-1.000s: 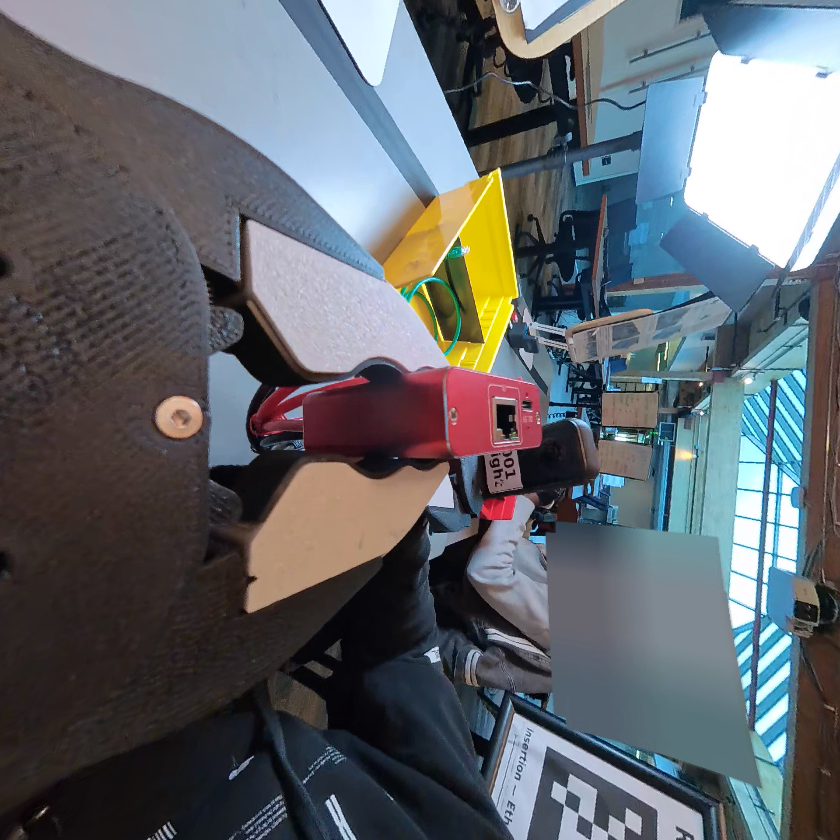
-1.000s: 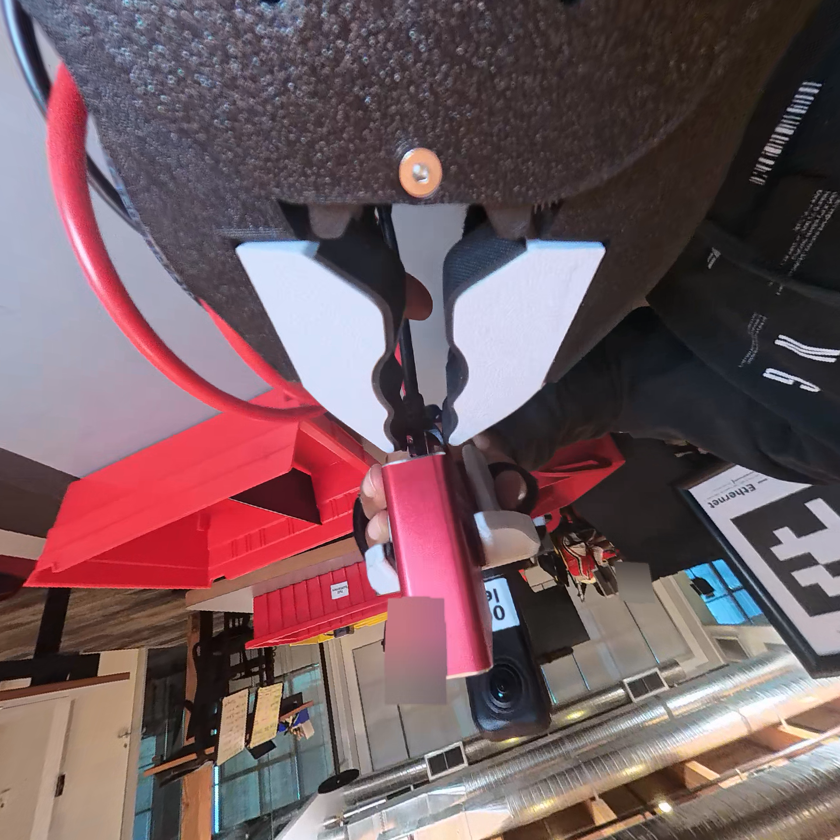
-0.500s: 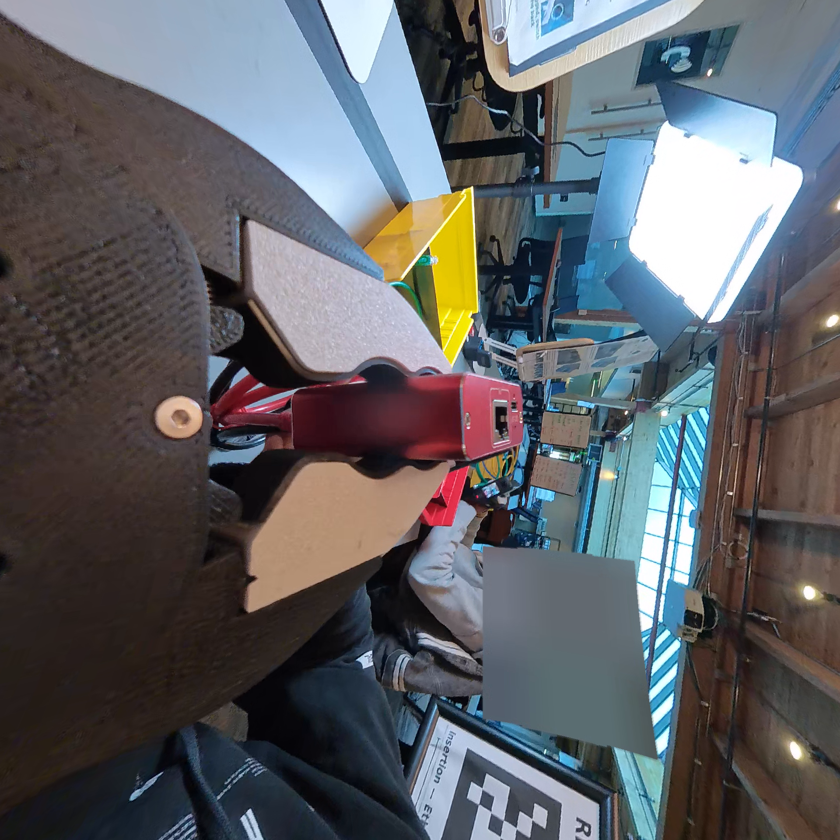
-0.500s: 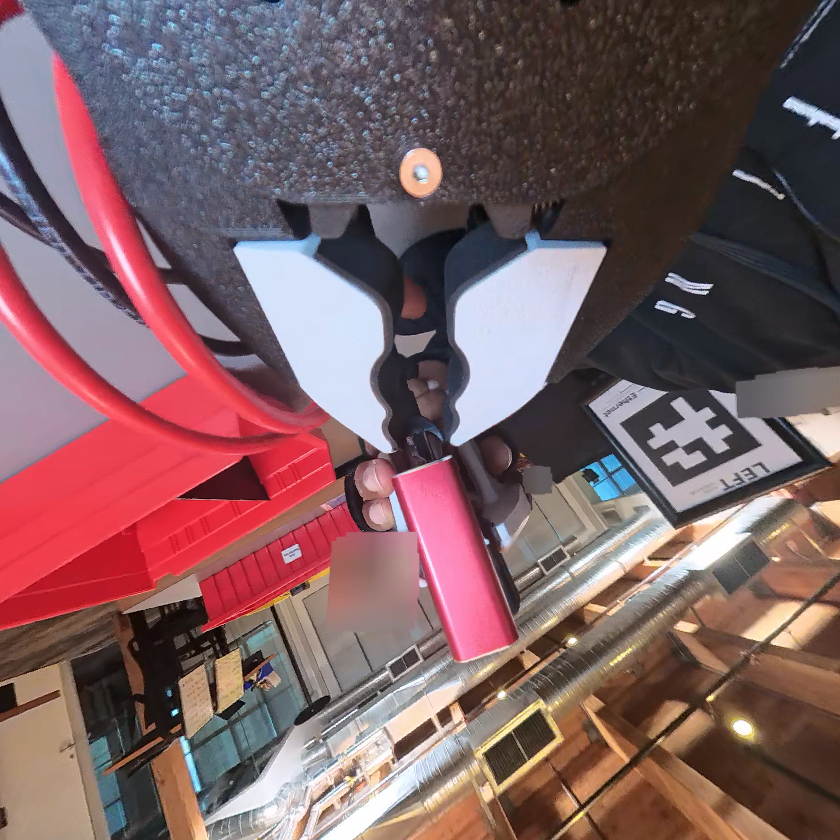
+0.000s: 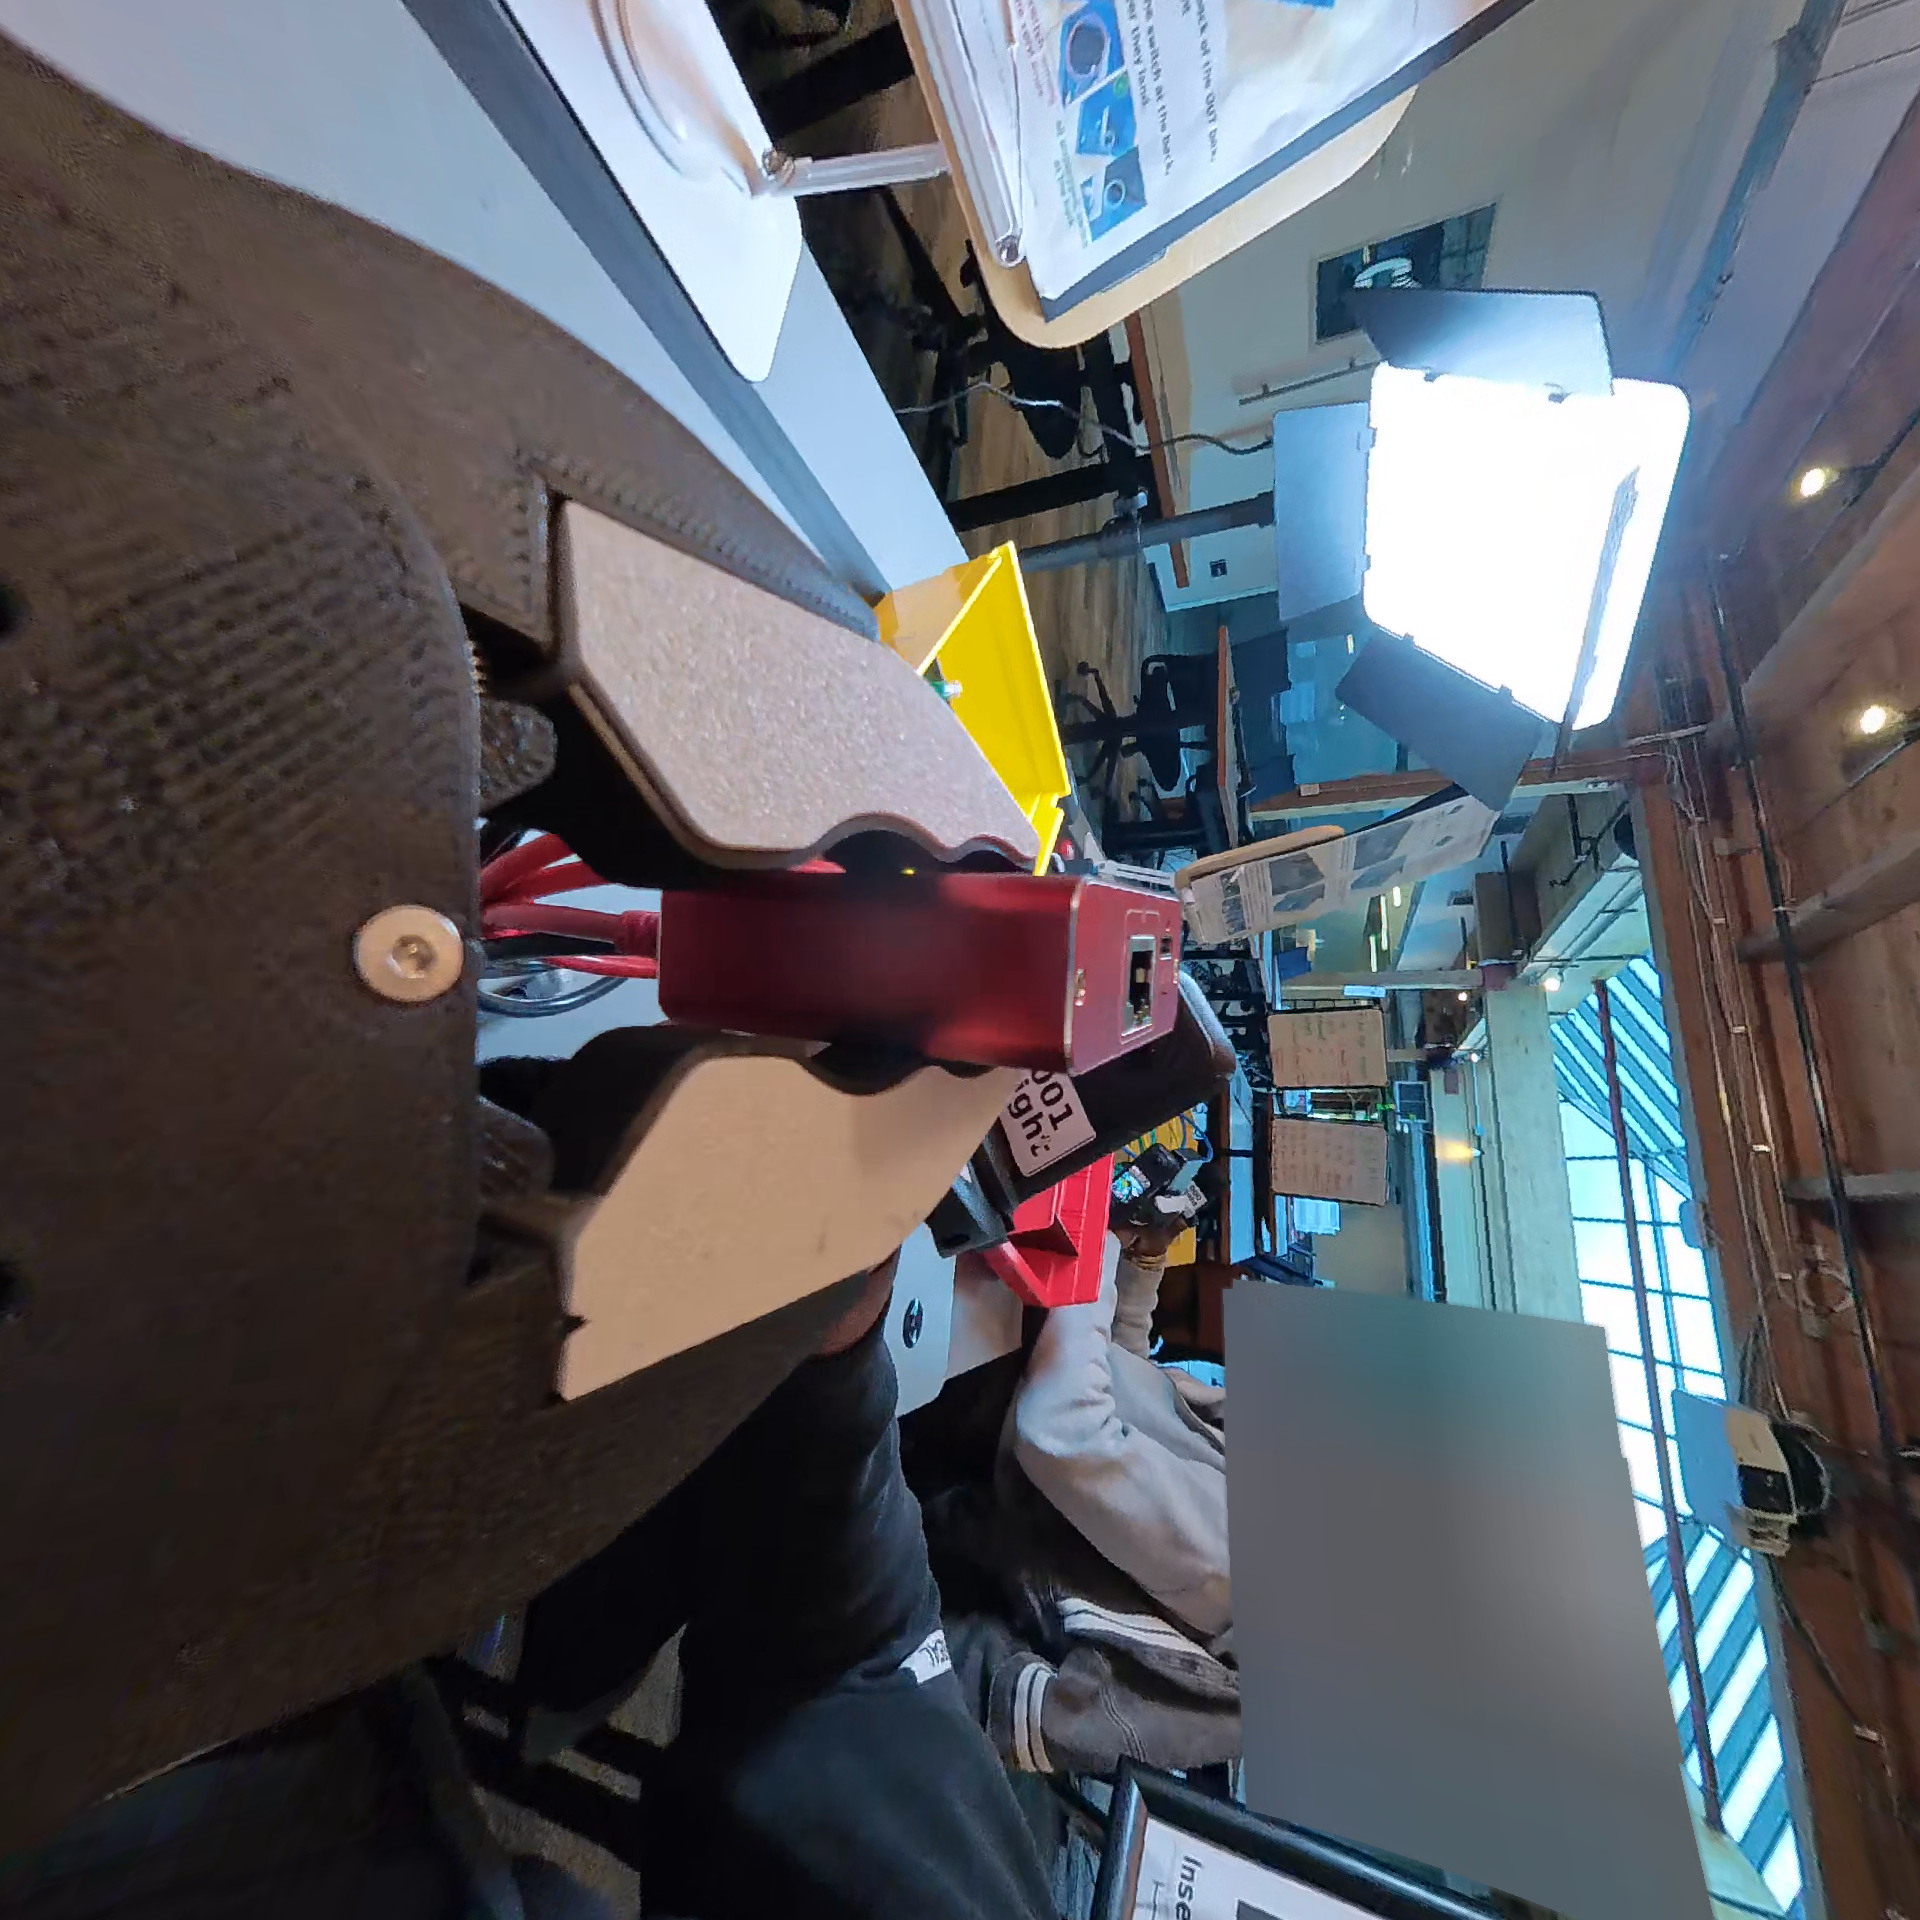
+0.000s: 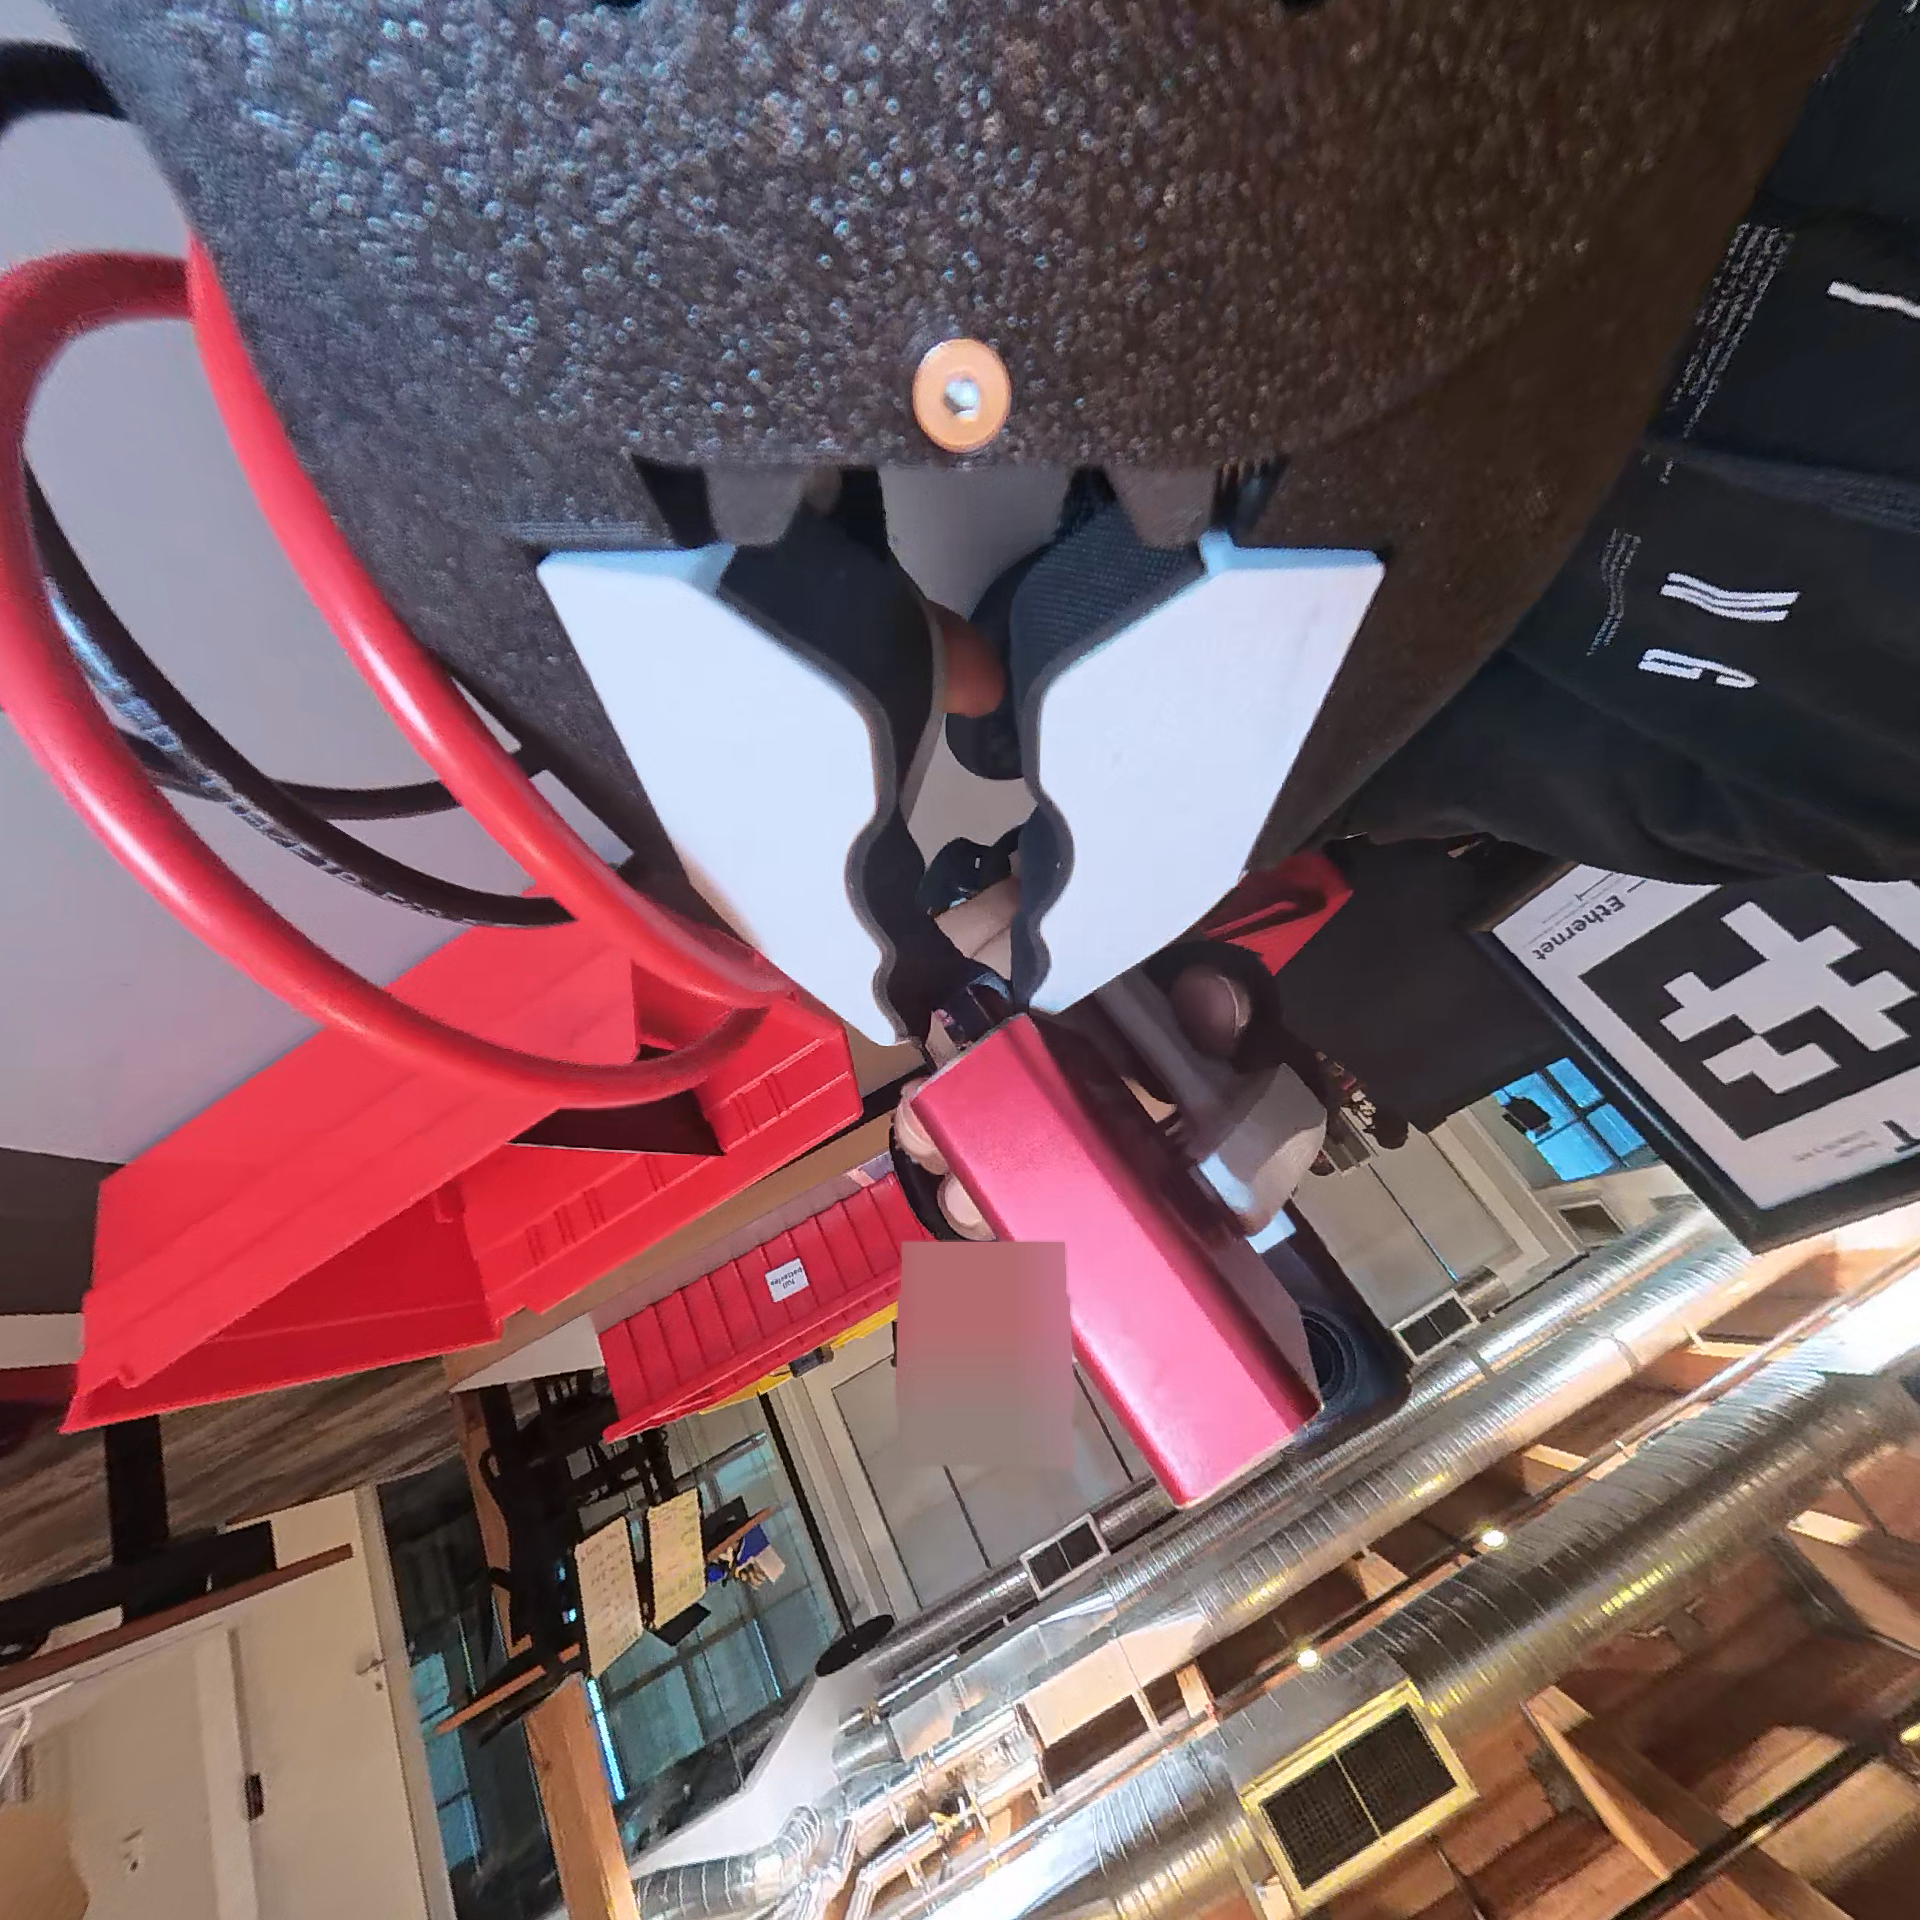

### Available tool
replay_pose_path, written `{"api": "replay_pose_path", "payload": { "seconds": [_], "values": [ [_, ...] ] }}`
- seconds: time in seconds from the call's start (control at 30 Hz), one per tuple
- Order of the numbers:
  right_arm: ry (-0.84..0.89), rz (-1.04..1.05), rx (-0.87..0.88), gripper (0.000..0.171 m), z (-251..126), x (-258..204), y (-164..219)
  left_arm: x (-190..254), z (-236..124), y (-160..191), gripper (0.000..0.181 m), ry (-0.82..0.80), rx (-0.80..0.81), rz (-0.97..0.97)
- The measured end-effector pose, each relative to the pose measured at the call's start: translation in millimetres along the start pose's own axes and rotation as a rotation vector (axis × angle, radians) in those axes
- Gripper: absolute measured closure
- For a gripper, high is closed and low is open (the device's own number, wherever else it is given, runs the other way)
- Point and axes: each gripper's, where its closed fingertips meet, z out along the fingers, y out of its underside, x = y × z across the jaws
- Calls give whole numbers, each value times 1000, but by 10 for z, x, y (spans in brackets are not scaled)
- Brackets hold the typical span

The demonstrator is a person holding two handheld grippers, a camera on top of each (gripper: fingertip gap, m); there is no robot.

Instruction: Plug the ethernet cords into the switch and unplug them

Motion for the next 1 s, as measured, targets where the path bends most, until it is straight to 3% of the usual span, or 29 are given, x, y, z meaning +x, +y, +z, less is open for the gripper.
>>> {"api": "replay_pose_path", "payload": {
  "seconds": [0.4,0.67,0.87,1.0],
  "values": [
    [16,-280,23,157,52,-204,-30,3,-13,-257,152,87,156,-246],
    [-33,-200,-23,157,23,-131,41,-45,-20,-78,151,65,77,-214],
    [-47,-140,-10,156,-11,-107,-9,-105,-45,55,147,-10,-79,-110],
    [-44,-81,23,155,-26,-61,-53,-113,-29,55,151,-20,-60,-167]
  ]
}}
